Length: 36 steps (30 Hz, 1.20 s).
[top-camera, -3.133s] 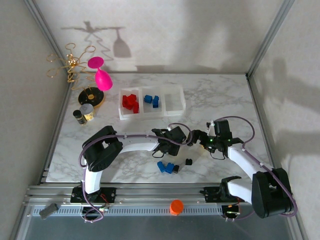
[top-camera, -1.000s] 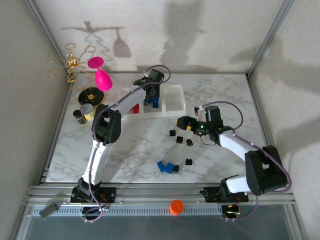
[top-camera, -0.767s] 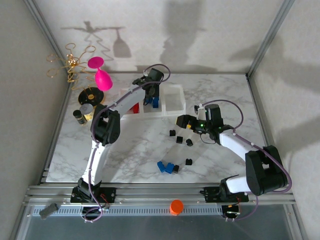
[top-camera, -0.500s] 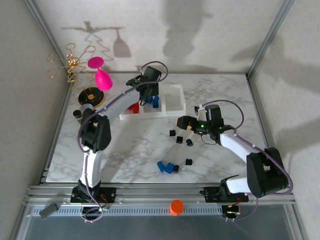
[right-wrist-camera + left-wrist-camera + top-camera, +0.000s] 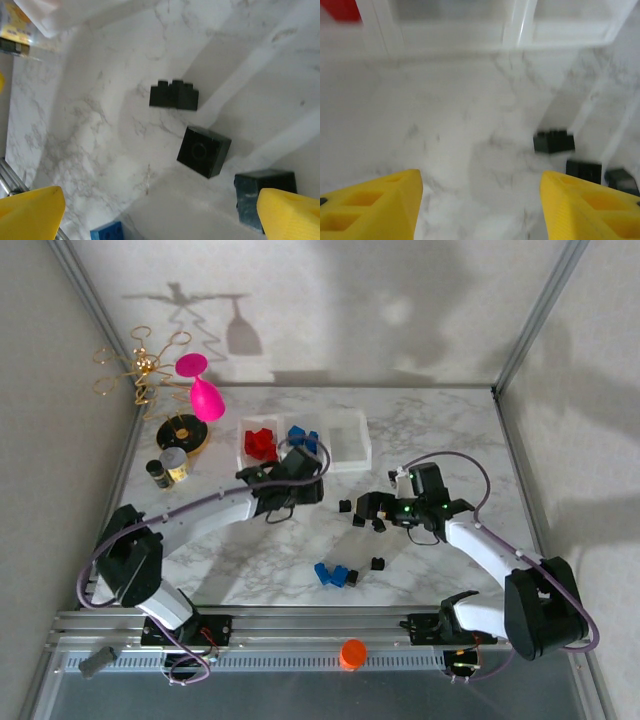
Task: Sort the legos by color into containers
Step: Pick up the lego from the middle-left of the table.
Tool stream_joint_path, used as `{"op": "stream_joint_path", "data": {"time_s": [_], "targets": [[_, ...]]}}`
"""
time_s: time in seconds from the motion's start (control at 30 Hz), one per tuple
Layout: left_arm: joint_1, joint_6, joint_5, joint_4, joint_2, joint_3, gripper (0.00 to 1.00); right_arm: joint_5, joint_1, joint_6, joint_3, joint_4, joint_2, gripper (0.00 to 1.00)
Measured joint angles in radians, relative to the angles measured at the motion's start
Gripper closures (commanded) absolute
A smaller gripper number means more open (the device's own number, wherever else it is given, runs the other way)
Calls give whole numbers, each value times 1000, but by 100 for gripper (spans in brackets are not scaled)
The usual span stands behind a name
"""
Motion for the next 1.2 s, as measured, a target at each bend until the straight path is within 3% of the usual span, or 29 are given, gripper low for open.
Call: {"op": "stream_joint_path", "data": {"time_s": [0.23, 0.6, 0.93, 1.2], "targets": [[-136, -205, 34, 13, -68, -129, 33, 16, 53, -1, -46, -8, -1, 1], [-303, -416, 68, 70, -23, -186, 30, 33, 62, 1, -67, 30, -10, 1], [-369, -481, 65, 76, 74, -201, 37, 55, 63, -2, -77, 55, -11, 1], [-378, -528, 39, 97, 93, -201, 49, 76, 63, -3, -88, 62, -26, 1]]}}
